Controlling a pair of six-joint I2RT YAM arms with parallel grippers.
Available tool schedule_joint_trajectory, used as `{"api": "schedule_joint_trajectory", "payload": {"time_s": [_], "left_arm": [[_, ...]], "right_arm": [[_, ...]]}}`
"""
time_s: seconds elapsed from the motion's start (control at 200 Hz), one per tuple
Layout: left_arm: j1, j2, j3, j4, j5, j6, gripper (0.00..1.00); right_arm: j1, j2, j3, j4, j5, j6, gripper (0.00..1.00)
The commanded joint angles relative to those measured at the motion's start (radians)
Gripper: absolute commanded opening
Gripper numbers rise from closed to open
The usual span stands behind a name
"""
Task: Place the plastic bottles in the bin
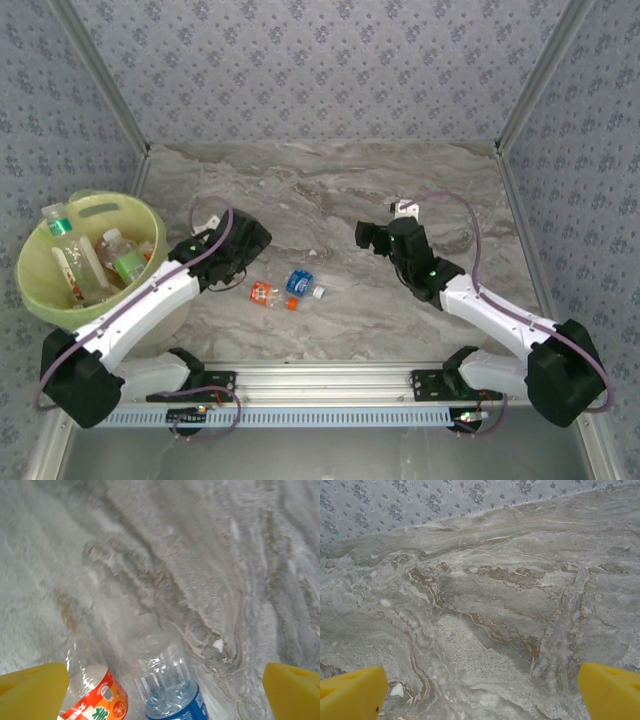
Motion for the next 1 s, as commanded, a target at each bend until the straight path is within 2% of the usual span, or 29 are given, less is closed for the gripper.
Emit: {"api": "schedule_joint_trajectory", "payload": {"time_s": [0.0, 0.105, 0.275, 0.42, 0.645, 0.8, 0.994], "left_arm": [[-0.009, 0.031, -0.023, -0.051, 0.063, -0.189, 0.99], [-0.008, 0.054, -0.043, -0.039, 0.103, -0.21, 0.87], [-0.01, 0.077, -0.077, -0.076, 0.146, -0.279, 0.86], [-0.012, 0.085, -0.164, 0.022, 0.202, -0.333, 0.76], [-0.028, 0.17, -0.183, 0.071, 0.207, -0.343, 0.72], [-0.027, 0.217, -0.196, 0.124, 0.21, -0.357, 0.63], [-0.028, 0.263, -0.202, 0.149, 0.201, -0.345, 0.63]], "right_arm": [[-0.01, -0.036, -0.02, -0.022, 0.028, 0.023, 1.0], [-0.014, -0.05, -0.032, -0.025, 0.026, 0.027, 1.0], [-0.015, -0.07, -0.048, -0.029, 0.028, 0.032, 1.0], [-0.016, -0.082, -0.06, -0.03, 0.038, 0.045, 1.0], [-0.016, -0.095, -0.06, -0.023, 0.022, 0.036, 1.0], [-0.015, -0.103, -0.06, -0.017, -0.001, 0.02, 1.0], [-0.014, -0.098, -0.06, -0.01, -0.007, 0.015, 1.0]]}}
